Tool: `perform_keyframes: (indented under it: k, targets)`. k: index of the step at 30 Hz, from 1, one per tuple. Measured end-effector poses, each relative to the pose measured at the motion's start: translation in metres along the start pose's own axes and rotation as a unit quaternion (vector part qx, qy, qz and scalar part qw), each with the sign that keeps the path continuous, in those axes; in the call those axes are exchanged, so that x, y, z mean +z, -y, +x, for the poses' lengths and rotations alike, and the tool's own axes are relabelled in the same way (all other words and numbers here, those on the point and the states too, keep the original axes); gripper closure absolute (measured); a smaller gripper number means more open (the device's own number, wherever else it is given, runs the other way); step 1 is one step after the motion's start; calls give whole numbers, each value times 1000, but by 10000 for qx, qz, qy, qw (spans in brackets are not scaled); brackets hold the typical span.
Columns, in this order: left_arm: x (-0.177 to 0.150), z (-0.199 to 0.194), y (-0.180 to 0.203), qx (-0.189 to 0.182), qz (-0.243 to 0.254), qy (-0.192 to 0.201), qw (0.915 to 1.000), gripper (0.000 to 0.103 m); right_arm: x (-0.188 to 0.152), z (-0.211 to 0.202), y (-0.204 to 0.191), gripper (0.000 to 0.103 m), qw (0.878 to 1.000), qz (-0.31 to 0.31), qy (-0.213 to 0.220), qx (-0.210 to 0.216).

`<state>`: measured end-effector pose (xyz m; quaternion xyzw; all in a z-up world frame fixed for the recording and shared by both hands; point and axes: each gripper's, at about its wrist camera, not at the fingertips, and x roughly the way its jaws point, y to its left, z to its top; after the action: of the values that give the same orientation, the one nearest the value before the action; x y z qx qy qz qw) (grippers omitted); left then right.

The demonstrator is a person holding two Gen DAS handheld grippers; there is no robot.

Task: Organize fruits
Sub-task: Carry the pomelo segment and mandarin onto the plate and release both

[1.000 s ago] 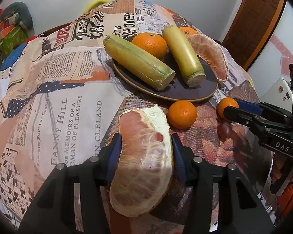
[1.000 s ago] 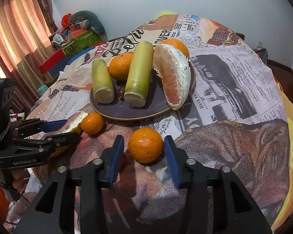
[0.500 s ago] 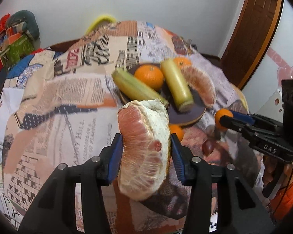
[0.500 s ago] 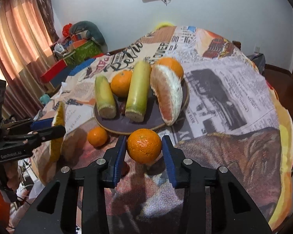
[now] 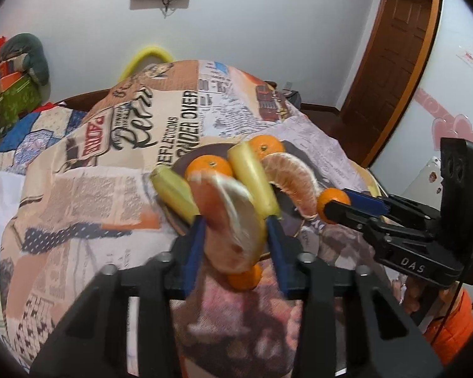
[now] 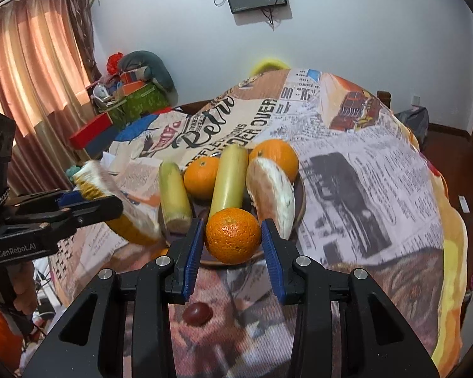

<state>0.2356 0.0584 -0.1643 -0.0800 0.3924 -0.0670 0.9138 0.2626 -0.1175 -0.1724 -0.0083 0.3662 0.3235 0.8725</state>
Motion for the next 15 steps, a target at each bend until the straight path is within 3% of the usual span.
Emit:
perform_keyframes:
  k: [15]
  targets:
    - [29, 50, -2, -177, -22, -54, 9998, 80, 11, 26, 4, 69, 9999, -126, -50, 57]
